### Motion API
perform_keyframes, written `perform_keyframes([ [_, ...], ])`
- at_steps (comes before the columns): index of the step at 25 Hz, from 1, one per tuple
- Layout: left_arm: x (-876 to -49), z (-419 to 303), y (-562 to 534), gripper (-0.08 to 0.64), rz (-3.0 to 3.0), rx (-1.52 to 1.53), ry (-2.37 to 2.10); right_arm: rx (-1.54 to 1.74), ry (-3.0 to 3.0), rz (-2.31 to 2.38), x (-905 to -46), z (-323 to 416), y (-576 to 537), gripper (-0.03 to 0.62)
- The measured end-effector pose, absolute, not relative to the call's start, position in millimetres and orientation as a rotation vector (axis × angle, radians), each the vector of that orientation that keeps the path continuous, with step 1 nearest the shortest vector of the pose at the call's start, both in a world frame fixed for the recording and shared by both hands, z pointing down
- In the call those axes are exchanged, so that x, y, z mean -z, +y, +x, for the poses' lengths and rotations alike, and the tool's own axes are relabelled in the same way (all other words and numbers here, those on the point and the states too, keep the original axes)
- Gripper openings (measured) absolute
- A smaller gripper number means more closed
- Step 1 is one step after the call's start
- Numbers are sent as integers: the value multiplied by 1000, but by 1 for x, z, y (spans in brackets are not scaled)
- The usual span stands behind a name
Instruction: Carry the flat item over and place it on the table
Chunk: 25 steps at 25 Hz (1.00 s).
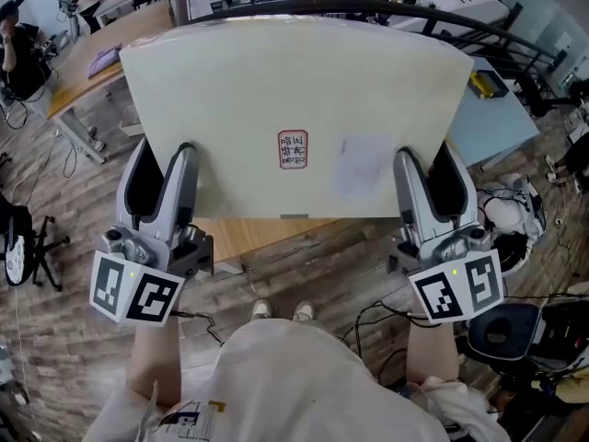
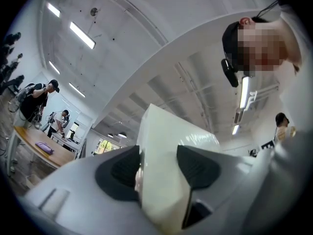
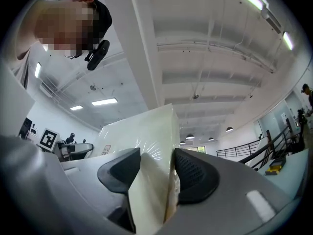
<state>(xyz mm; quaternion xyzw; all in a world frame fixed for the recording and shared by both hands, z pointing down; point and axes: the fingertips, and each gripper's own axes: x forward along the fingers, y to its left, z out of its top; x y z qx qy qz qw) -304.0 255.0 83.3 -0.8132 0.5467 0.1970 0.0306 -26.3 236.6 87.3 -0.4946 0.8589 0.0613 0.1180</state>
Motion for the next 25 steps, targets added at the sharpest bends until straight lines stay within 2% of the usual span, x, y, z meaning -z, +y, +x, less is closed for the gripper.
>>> perform_keyframes([
  [25, -109, -230, 241, 227, -2525, -538, 1696, -93, 2477, -1514, -122, 48, 224, 210],
])
